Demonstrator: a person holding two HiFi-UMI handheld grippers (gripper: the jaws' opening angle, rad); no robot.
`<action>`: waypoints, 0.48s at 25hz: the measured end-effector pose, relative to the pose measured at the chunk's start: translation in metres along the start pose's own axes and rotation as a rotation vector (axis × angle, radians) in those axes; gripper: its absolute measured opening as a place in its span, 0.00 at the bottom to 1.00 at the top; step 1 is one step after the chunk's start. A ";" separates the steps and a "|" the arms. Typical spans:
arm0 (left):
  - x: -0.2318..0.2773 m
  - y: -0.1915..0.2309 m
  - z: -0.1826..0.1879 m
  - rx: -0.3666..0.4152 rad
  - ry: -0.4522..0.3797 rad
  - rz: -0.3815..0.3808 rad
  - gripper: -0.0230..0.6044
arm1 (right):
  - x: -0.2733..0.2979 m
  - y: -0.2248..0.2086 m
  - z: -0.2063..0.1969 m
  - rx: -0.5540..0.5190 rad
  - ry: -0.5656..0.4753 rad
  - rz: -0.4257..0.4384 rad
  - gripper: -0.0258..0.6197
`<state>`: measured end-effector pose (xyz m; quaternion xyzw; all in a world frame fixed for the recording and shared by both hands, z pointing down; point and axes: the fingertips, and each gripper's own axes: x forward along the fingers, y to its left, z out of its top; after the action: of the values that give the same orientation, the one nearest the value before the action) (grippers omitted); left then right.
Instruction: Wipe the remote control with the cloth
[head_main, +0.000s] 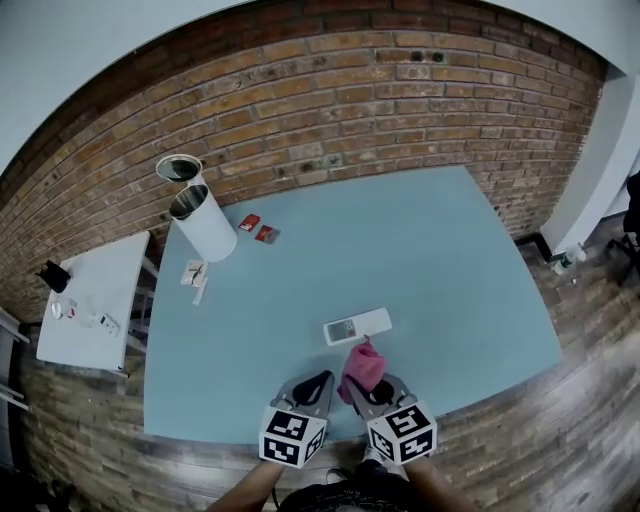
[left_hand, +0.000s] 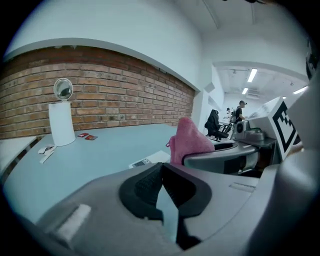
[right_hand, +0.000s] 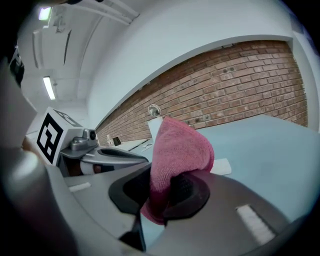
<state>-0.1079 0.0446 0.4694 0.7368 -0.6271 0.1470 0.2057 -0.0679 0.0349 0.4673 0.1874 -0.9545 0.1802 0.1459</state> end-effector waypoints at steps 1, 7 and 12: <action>-0.005 0.000 -0.003 -0.011 -0.006 0.008 0.04 | -0.001 0.007 -0.001 -0.007 0.001 -0.006 0.14; -0.026 -0.005 -0.011 -0.002 -0.029 0.014 0.04 | -0.007 0.035 -0.001 -0.052 -0.005 -0.053 0.14; -0.038 -0.002 -0.015 0.006 -0.027 0.020 0.03 | -0.012 0.040 0.004 -0.067 -0.024 -0.119 0.14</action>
<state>-0.1115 0.0850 0.4639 0.7331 -0.6367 0.1408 0.1934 -0.0747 0.0717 0.4475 0.2409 -0.9489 0.1368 0.1509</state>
